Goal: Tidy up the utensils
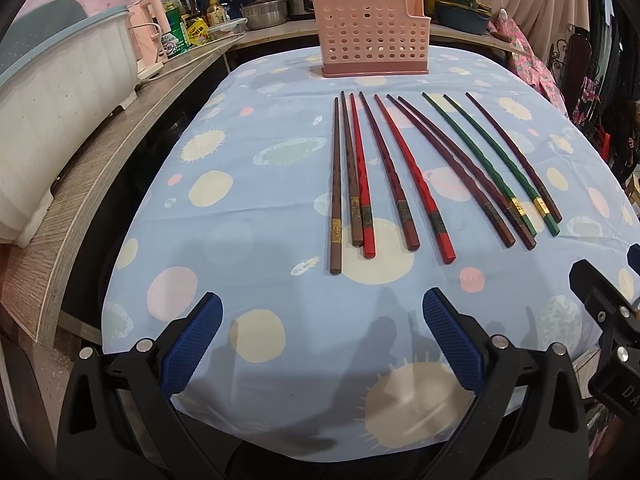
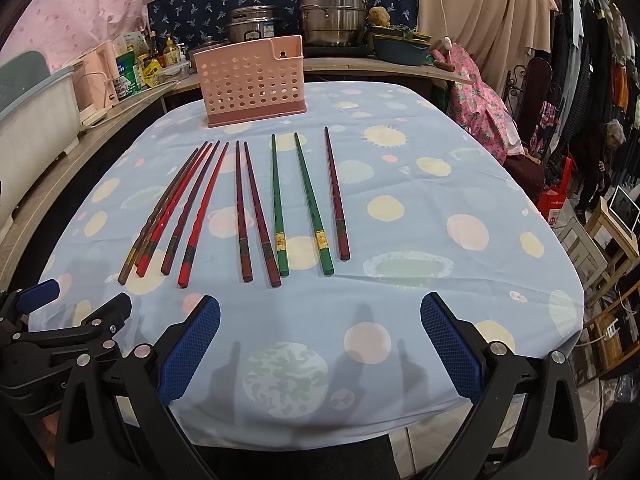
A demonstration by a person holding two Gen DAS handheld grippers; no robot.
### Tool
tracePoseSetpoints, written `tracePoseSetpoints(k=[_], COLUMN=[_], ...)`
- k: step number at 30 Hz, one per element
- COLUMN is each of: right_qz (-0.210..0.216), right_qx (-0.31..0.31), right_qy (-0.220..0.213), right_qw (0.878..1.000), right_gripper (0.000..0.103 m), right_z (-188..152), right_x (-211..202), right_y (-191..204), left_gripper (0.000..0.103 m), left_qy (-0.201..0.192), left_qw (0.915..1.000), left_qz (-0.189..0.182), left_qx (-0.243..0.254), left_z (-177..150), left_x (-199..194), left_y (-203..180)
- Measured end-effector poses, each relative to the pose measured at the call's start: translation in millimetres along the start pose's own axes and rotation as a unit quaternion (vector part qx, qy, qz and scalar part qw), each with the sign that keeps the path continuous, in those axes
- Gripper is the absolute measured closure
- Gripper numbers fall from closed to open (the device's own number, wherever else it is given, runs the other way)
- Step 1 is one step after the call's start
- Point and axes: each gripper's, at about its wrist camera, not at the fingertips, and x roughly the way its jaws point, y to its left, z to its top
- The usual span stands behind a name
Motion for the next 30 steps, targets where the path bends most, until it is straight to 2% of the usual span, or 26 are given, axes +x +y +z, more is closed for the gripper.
tracePoseSetpoints(k=[26, 30], right_qz=[0.0, -0.001], right_qx=[0.0, 0.0], right_qy=[-0.001, -0.001], right_qw=[1.0, 1.0], right_gripper=[0.007, 0.007], right_z=[-0.4, -0.3], right_x=[0.5, 0.6], right_y=[1.0, 0.9], left_gripper=[0.007, 0.007], left_qy=[-0.001, -0.001], left_qw=[1.0, 0.9999], left_qz=[-0.001, -0.004], left_qx=[0.001, -0.014], left_z=[-0.1, 1.8], left_x=[-0.7, 0.4], left_y=[-1.6, 3.9])
